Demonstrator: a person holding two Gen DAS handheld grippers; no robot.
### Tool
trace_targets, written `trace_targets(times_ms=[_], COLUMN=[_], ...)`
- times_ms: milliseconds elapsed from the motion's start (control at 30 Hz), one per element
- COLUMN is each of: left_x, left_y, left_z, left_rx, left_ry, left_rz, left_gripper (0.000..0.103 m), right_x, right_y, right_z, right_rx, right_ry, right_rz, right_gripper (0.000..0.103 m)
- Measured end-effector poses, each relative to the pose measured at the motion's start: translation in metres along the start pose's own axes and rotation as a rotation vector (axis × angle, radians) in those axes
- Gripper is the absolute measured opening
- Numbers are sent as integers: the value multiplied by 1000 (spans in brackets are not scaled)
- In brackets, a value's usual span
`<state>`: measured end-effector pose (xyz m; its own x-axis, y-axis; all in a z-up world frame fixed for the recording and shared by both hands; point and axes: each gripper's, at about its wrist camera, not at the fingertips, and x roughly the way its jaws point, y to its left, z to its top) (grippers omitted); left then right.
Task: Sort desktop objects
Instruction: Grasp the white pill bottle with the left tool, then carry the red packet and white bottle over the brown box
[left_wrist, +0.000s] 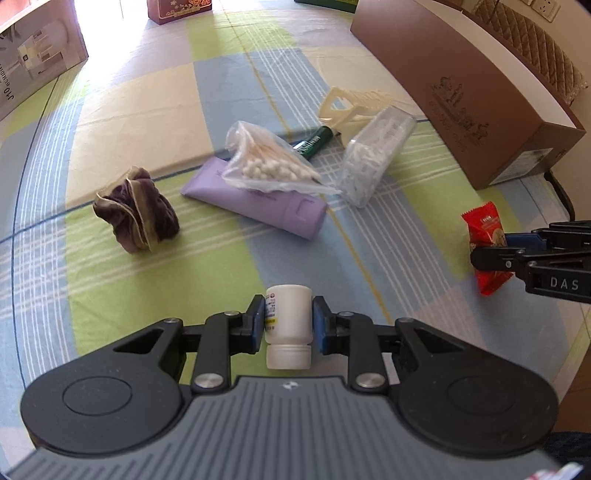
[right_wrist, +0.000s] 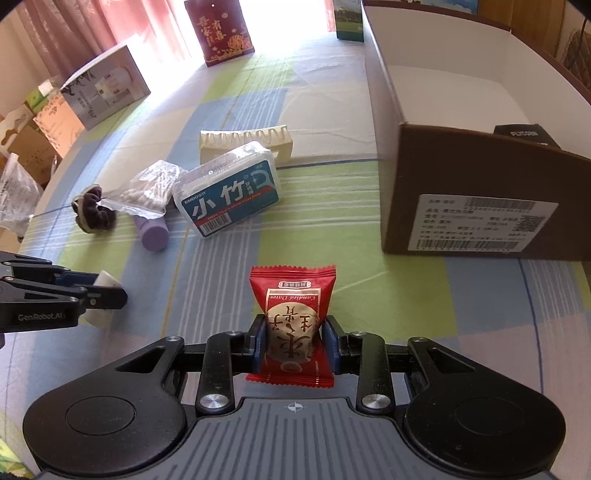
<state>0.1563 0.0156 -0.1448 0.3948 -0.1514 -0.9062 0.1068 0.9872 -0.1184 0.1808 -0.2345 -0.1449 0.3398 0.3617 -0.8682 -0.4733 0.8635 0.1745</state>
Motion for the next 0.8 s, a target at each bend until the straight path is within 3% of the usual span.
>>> trace_targets(times_ms=[333, 800], left_x=[-19, -47], left_y=[-43, -126], left_z=[6, 41], left_rx=[1, 52], left_ry=[-44, -152], left_rz=[-21, -84], left_gripper=[22, 22], right_x=[-30, -92], right_y=[-22, -82], right_z=[-3, 12], right_rx=[-20, -7], right_ry=[-22, -95], right_rz=[40, 148], right_gripper=[29, 29])
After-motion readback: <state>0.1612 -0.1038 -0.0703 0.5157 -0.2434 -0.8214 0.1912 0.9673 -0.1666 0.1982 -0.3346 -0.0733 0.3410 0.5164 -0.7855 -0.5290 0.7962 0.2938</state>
